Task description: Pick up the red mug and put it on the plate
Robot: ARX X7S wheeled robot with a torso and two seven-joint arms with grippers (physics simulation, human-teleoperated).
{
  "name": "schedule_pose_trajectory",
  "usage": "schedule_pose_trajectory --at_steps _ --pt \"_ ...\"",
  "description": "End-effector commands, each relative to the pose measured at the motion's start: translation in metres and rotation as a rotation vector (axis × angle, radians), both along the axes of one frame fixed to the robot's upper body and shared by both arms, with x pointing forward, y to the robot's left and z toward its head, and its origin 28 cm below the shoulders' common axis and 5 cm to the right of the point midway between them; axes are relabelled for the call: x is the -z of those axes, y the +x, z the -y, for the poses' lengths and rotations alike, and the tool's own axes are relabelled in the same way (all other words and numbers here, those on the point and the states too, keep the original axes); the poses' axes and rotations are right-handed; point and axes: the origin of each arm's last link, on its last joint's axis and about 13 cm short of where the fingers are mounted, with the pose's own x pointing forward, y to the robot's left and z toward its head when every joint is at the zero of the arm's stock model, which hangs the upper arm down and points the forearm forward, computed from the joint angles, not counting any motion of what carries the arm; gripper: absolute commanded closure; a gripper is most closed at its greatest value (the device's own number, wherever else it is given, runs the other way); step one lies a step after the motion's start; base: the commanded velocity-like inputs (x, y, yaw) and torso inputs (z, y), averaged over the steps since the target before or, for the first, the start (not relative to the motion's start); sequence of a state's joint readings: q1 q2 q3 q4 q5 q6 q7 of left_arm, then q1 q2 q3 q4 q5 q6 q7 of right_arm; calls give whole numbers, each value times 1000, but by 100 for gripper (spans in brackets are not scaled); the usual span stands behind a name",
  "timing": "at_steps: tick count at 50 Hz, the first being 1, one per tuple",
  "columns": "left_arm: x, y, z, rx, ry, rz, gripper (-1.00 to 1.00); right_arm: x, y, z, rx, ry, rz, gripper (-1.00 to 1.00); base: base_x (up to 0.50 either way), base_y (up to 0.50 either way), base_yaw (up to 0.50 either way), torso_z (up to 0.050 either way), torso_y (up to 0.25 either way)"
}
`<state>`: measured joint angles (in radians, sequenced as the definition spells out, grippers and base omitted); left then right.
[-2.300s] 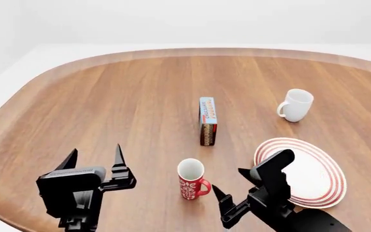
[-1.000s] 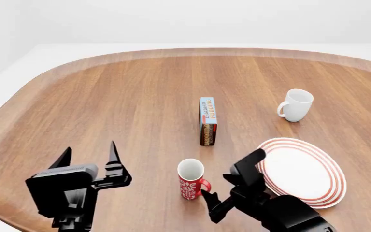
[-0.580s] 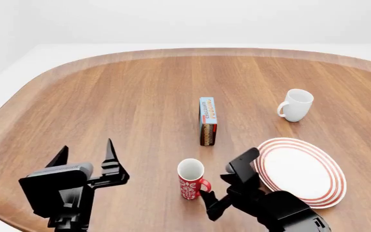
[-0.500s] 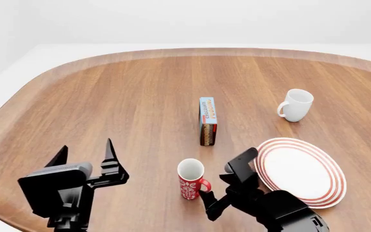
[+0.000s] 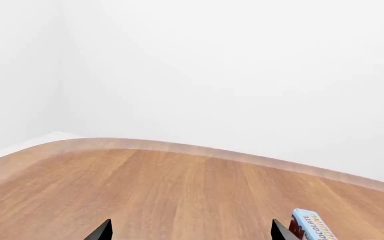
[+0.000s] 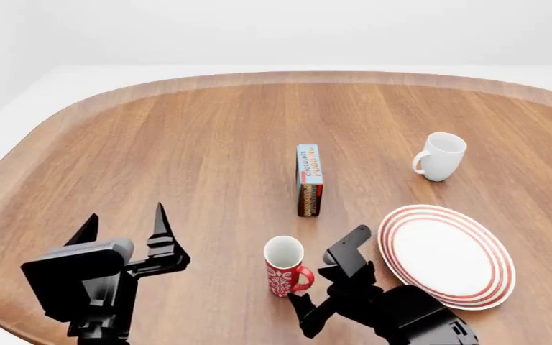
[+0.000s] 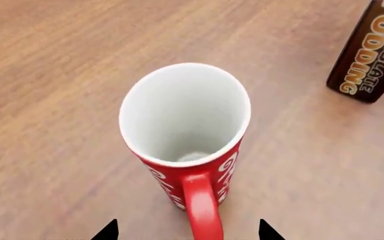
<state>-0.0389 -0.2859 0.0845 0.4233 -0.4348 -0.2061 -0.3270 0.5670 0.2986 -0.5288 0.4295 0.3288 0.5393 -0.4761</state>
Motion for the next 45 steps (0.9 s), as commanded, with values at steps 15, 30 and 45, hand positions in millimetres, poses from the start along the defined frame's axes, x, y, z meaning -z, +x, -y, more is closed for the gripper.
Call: schedule_pose_trajectory --at_steps 15,30,45 --pt "0 -2 0 2 -3 3 -100 -1 3 1 21 -13 17 100 0 0 0 0 0" --pt "-3 -1 -1 1 -6 7 -100 -17 -2 4 89 -21 243 100 0 0 0 0 0" --pt "-3 -1 0 1 -5 6 -100 -68 -26 10 189 70 610 100 0 0 0 0 0"
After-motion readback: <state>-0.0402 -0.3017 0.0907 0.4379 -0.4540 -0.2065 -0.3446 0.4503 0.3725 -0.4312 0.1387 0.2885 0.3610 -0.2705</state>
